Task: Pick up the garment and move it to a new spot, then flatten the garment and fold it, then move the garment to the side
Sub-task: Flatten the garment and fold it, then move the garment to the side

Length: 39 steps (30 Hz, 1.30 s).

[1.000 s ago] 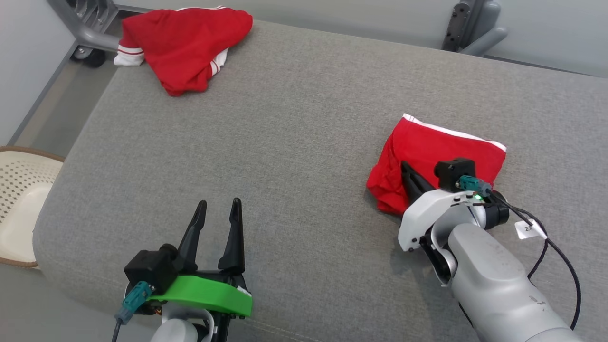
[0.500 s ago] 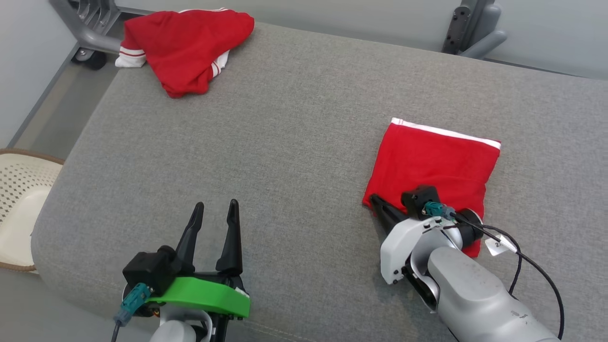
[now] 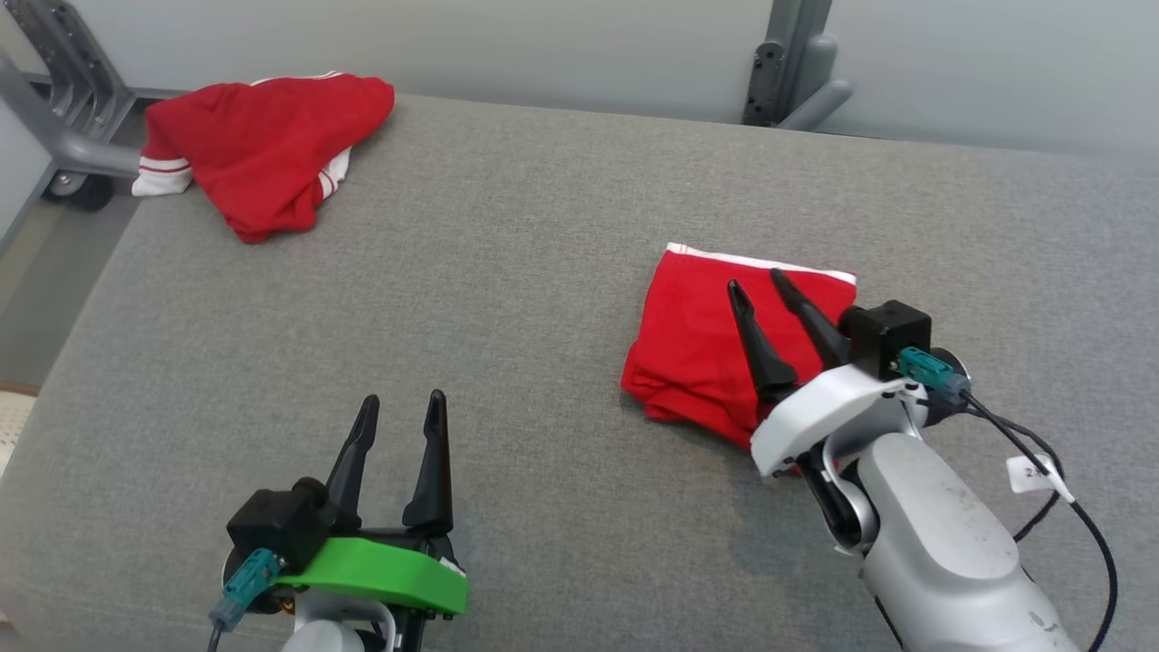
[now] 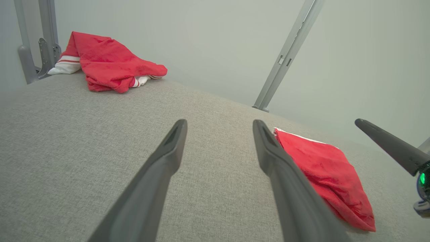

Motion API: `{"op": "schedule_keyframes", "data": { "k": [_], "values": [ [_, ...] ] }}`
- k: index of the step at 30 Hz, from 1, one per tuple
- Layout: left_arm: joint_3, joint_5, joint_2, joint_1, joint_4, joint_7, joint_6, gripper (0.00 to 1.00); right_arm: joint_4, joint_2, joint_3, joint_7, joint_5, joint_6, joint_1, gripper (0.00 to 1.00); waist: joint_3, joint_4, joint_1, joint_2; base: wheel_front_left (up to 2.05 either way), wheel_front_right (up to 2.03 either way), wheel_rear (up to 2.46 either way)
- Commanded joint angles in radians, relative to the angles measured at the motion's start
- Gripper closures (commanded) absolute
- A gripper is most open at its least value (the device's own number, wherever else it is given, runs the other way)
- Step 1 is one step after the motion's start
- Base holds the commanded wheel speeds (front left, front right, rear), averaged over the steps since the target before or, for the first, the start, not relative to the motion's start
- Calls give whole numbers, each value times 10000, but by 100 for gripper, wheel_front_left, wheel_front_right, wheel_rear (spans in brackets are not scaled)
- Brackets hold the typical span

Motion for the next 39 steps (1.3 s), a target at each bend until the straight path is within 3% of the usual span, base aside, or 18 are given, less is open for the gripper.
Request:
{"op": "schedule_keyframes", "data": {
  "k": [1, 9, 16, 26, 39],
  "values": [
    [23, 78, 88, 115, -16, -27, 24, 0, -198, -18, -193, -30, -118, -8, 235, 0, -304, -386, -1, 18, 0, 0, 0],
    [145, 393, 230, 221, -114, -28, 227, 0, -1824, 31, -1963, -31, -871, -8, 1575, 0, -626, -1008, -1, 18, 0, 0, 0],
    [314, 670, 324, 388, -175, -28, 377, 0, -2894, 58, -2824, -31, -1333, -8, 2908, 0, -696, -1305, -1, 18, 0, 0, 0],
    [772, 994, 278, 827, -11, -29, 328, 0, -4116, 64, -3192, -32, -733, -6, 4452, 0, -762, -1544, -1, 18, 0, 0, 0],
    [993, 1386, 170, 949, 355, -29, 134, 0, -4568, 63, -3063, 234, -658, -8, 4924, 0, -833, -1620, -1, 18, 0, 0, 0]
  ]
}}
